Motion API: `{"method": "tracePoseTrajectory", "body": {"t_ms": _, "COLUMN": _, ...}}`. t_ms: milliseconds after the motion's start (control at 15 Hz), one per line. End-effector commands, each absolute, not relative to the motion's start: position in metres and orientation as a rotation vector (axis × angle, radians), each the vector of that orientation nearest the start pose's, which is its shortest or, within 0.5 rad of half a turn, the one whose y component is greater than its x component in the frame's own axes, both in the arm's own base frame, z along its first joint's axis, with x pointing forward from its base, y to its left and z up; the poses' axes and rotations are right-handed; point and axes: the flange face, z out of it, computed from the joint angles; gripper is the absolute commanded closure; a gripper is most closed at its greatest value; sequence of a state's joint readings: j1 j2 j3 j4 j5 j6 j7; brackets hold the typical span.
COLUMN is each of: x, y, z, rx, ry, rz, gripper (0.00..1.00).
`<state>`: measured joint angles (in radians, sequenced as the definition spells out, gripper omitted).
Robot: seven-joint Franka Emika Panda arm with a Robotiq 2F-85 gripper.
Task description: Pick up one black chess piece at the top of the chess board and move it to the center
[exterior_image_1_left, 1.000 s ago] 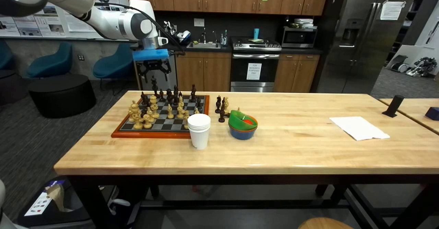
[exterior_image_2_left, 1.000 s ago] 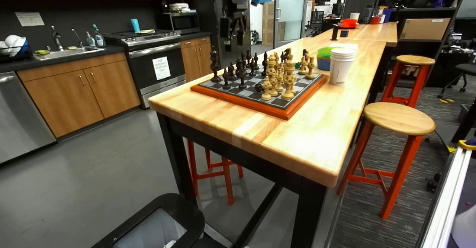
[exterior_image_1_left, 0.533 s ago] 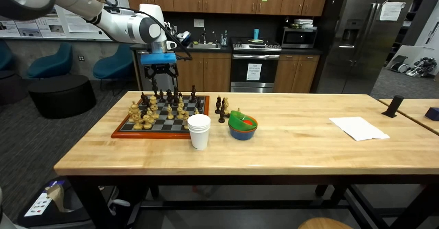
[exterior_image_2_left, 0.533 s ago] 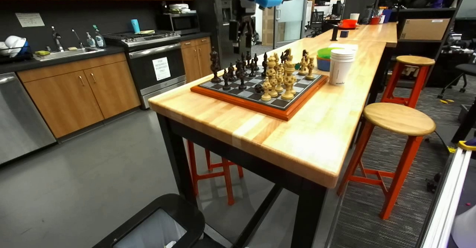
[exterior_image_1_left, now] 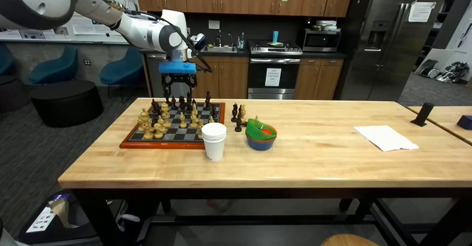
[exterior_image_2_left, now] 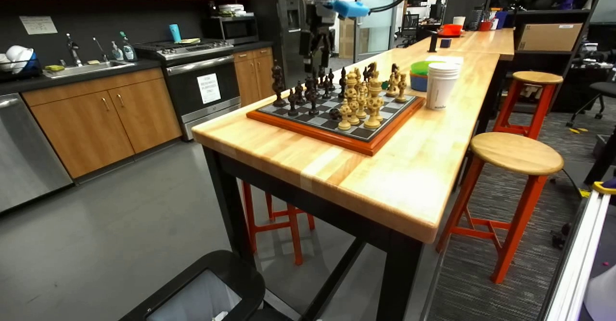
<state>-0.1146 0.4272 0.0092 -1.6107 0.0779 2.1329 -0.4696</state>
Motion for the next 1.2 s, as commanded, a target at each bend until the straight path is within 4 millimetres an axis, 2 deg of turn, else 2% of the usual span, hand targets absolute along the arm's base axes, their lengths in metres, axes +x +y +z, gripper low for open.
{"method": "tracePoseTrajectory", "body": {"t_ms": 0, "x": 0.693, "y": -0.077, "z": 0.392, "rx": -3.02, "ry": -0.477, "rz": -0.193, "gripper": 0.0}}
{"method": "tracePoseTrajectory", "body": {"t_ms": 533, "x": 0.705, "y": -0.094, "z": 0.389, "rx": -3.017, "ry": -0.43, "rz": -0.218, "gripper": 0.0}}
{"method": "tracePoseTrajectory", "body": {"t_ms": 667, "x": 0.709, "y": -0.095, "z": 0.387, "rx": -3.016, "ry": -0.428, "rz": -0.221, "gripper": 0.26}}
{"method": "tracePoseTrajectory", "body": {"t_ms": 867, "x": 0.711, "y": -0.096, "z": 0.385, "rx": -3.014, "ry": -0.428, "rz": -0.228, "gripper": 0.46}}
{"method": "tracePoseTrajectory", "body": {"t_ms": 1133, "x": 0.712, "y": -0.098, "z": 0.387, "rx": -3.012, "ry": -0.421, "rz": -0.237, "gripper": 0.79}}
